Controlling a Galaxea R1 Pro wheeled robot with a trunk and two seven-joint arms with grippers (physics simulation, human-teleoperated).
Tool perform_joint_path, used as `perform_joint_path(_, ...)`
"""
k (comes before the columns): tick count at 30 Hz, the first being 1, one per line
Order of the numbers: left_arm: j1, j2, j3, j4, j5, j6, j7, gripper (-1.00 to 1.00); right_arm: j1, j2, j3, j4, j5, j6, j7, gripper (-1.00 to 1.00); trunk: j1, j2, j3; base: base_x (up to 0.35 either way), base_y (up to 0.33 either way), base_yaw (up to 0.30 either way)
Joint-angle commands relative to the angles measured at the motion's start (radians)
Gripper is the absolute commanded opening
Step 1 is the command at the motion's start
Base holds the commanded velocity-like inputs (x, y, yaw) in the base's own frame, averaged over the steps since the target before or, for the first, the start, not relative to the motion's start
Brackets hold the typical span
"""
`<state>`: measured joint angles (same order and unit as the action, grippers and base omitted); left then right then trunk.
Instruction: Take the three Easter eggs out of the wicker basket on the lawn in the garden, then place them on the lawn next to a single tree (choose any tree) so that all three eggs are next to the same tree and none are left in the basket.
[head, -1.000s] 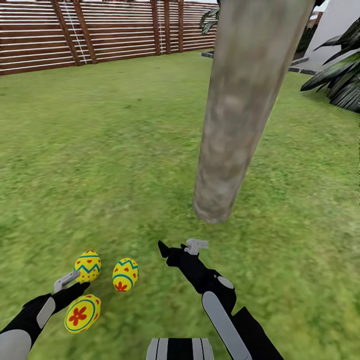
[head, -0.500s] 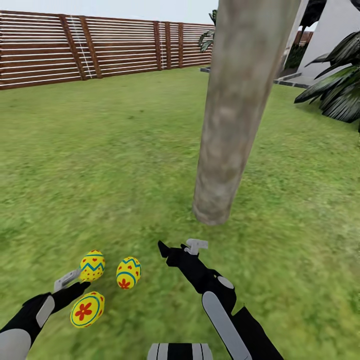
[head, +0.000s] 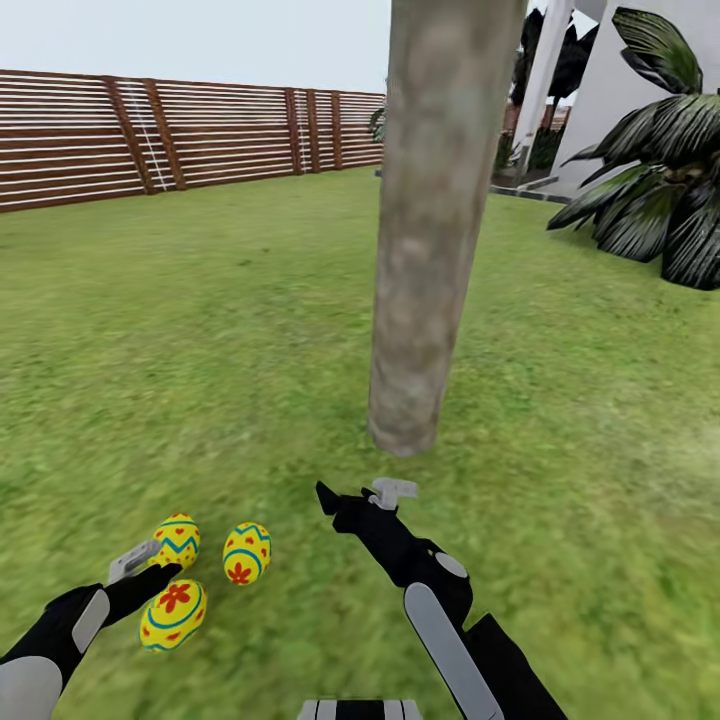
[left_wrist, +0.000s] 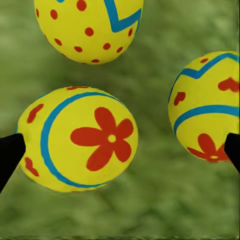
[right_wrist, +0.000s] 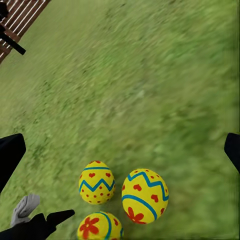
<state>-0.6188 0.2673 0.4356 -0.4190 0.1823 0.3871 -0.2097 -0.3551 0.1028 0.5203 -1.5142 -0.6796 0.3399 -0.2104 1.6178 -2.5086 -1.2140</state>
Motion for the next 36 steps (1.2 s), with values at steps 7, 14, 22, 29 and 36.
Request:
perform_joint_path(7, 0.000, 0.000, 0.006, -0.002, 0.005, 0.009, -0.004, 1.00, -0.001, 0.000, 0.001, 0.010, -0.009, 0.002, -0.009, 1.00, -0.004, 0.001, 0.035, -0.327, 0.000, -0.184)
perform_joint_path(14, 0.000, 0.000, 0.006, -0.002, 0.005, 0.009, -0.004, 1.00, -0.001, 0.000, 0.001, 0.011, -0.009, 0.002, -0.009, 1.00, -0.007, 0.003, 0.066, -0.329, 0.000, -0.087)
perform_joint_path(22, -0.001, 0.000, 0.005, -0.002, 0.005, 0.009, -0.004, 1.00, -0.001, 0.000, -0.001, 0.011, -0.011, 0.002, -0.009, 1.00, -0.011, 0.005, 0.097, -0.329, 0.000, -0.001)
perform_joint_path(29, 0.000, 0.000, 0.004, -0.012, 0.005, 0.034, -0.004, 1.00, -0.001, 0.001, -0.007, 0.011, -0.021, 0.010, -0.014, 1.00, -0.014, 0.006, 0.124, -0.146, 0.000, 0.000)
perform_joint_path(36, 0.000, 0.000, -0.001, -0.056, 0.004, 0.111, -0.004, 1.00, -0.001, -0.001, -0.022, 0.010, -0.025, 0.015, -0.015, 1.00, -0.017, 0.008, 0.151, -0.010, 0.000, 0.000)
